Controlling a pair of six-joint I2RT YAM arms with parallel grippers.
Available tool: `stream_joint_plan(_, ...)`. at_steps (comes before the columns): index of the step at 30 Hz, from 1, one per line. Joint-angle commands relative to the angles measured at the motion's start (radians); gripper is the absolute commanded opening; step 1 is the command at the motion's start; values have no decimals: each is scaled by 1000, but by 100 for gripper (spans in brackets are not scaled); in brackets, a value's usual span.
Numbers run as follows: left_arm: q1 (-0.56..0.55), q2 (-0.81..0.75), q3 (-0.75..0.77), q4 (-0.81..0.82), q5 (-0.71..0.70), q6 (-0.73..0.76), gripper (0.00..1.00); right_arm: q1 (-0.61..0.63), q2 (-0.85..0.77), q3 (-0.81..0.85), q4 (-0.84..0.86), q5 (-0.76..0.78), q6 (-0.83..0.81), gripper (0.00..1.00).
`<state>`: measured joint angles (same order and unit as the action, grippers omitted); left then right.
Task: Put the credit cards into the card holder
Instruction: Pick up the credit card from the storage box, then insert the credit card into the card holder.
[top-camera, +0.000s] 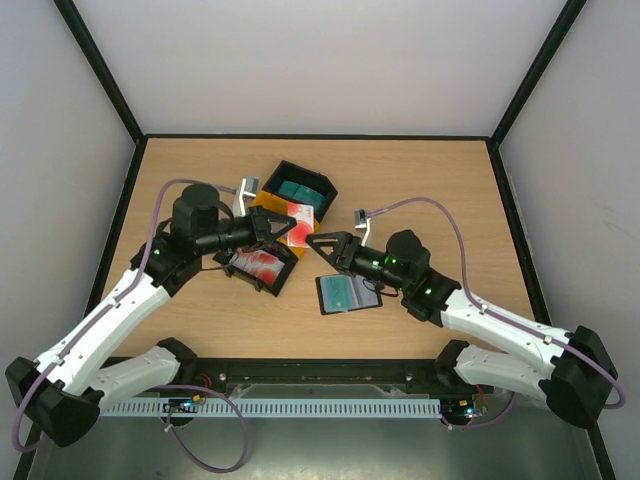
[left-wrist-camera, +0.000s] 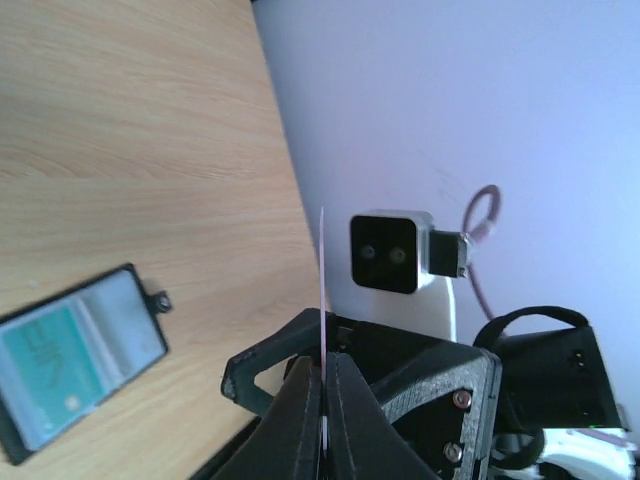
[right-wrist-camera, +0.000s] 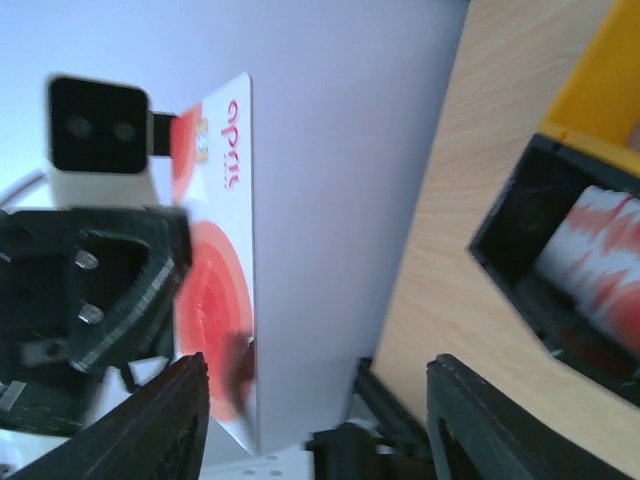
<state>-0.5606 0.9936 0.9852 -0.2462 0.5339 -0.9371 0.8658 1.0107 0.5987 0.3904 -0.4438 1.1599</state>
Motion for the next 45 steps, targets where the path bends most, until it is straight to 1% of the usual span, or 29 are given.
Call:
stream_joint_plan(1,2,-26,-32,132,113,-184,3,3,-21,58,95,-36,115,53)
stream_joint_plan(6,1,-31,-46,129,126,-204,3,3,-27,51,110,-18,161,22)
stream_joint_plan(7,1,-33,-52,134,131,-207,4,3,-27,51,103,-12,165,17)
stream_joint_plan(9,-1,-34,-57,127,134,-198,12,2,-27,53,91,2,173,5)
stream_joint_plan(11,0,-36,-58,108,129,-167,18,-3,-28,53,72,12,187,2)
stream_joint_plan(13,0,-36,-66,83,123,-124,19,-10,-24,50,71,3,194,2)
stream_joint_plan(15,-1,-36,-86,78,114,-93,13,-15,-16,49,66,-12,195,2)
stream_joint_plan(17,0,-41,-118,109,122,-91,7,-19,-11,44,53,-21,195,2)
stream_joint_plan(19,-1,-41,-139,127,122,-85,3,-23,-13,30,45,-18,195,2)
stream_joint_plan(21,-1,-44,-159,144,115,-77,3,-29,-21,20,30,-9,185,2)
stream_joint_plan(22,1,-47,-166,148,105,-68,2,-32,-24,21,5,1,169,12)
stream_joint_plan(23,-1,-45,-169,143,84,-54,3,-36,-29,25,-44,22,143,26)
stream_joint_plan(25,0,-37,-172,113,34,-20,2,-41,-44,35,-173,81,70,47)
stream_joint_plan(26,-1,-32,-175,88,-1,-9,2,-42,-55,38,-238,119,25,53)
stream_joint_plan(27,-7,-28,-187,82,-32,-1,2,-42,-65,39,-313,158,-32,55)
stream_joint_plan(29,-26,-18,-226,97,-97,-8,3,-45,-82,39,-452,251,-113,55)
stream_joint_plan(31,-63,2,-271,147,-156,-30,2,-49,-86,47,-608,359,-180,55)
stream_joint_plan(33,-131,37,-314,213,-221,-59,3,-49,-82,49,-772,480,-212,55)
stream_joint_plan(35,-197,90,-351,301,-271,-92,3,-51,-79,36,-862,562,-216,55)
stream_joint_plan(39,-325,226,-376,474,-372,-127,2,-56,-105,-28,-937,599,-183,54)
stream_joint_plan(42,-391,350,-368,551,-445,-171,3,-60,-123,-80,-934,559,-180,53)
stream_joint_plan(45,-431,461,-366,661,-447,-229,3,-65,-100,-131,-895,512,-199,54)
